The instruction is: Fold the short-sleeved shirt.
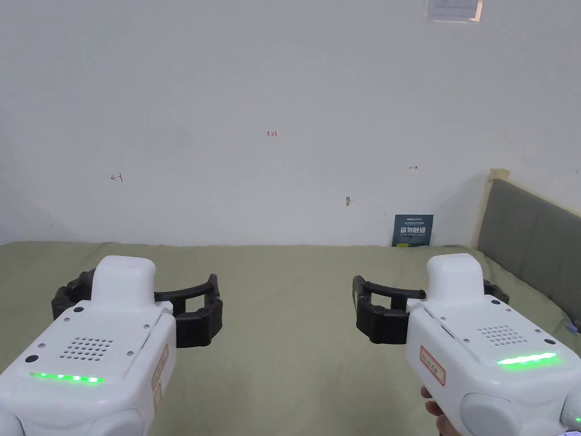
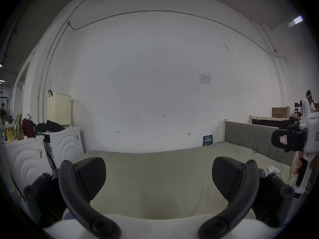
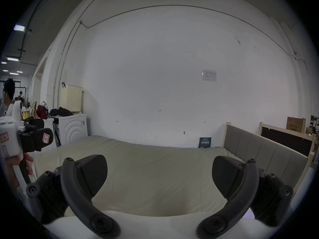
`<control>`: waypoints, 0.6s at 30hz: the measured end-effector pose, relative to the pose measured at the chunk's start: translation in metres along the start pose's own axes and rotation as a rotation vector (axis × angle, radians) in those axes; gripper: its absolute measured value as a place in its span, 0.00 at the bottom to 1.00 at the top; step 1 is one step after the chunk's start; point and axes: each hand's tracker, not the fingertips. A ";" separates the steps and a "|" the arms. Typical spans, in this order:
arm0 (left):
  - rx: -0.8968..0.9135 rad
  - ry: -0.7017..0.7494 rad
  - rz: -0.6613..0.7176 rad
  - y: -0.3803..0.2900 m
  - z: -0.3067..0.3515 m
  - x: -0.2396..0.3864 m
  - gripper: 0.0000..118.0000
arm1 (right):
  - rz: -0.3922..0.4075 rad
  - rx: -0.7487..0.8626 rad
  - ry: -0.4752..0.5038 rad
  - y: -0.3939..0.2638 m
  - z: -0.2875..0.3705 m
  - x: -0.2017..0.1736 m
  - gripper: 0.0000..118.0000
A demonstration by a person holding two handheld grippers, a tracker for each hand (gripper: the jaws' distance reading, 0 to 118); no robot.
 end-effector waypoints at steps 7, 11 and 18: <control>-0.002 -0.005 0.002 -0.001 -0.001 -0.001 1.00 | 0.001 0.003 0.001 0.001 -0.001 0.001 1.00; -0.002 -0.005 0.005 -0.001 -0.001 0.000 1.00 | -0.001 0.003 0.003 0.001 -0.001 0.001 1.00; 0.004 -0.001 -0.003 0.000 0.001 0.002 1.00 | -0.001 0.002 0.001 0.002 0.000 0.000 1.00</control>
